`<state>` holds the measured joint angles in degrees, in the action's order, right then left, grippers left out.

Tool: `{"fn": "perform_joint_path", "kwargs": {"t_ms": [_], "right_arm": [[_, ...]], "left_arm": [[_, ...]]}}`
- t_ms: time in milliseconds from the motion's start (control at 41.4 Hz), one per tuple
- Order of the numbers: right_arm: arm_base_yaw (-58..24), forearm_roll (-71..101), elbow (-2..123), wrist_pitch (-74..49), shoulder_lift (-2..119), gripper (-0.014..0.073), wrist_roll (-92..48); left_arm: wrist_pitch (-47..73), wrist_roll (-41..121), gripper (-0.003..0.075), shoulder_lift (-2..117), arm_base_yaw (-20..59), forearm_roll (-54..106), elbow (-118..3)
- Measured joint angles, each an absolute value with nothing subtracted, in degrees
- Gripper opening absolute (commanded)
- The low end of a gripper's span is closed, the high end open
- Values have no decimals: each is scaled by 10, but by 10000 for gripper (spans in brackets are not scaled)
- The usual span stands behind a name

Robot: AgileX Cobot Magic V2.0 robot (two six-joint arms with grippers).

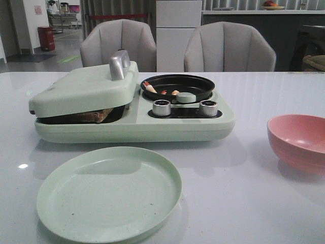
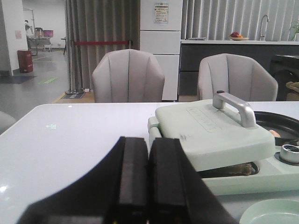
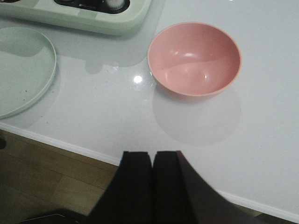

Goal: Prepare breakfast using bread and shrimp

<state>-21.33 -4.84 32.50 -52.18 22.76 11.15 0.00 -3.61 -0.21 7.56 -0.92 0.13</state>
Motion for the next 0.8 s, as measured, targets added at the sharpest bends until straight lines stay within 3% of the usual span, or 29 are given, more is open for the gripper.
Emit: {"fn": "perform_joint_path", "kwargs": {"t_ms": [169, 531, 797], "right_arm": [[-204, -62, 305, -496, 208, 44, 111], [-22, -86, 49, -215, 19, 44, 111], [-7, -89, -15, -89, -5, 44, 111]], "left_arm": [[0, -36, 102, -2, 76, -9, 1], [0, -36, 102, -2, 76, -9, 1], [0, -36, 102, -2, 76, -9, 1]]}}
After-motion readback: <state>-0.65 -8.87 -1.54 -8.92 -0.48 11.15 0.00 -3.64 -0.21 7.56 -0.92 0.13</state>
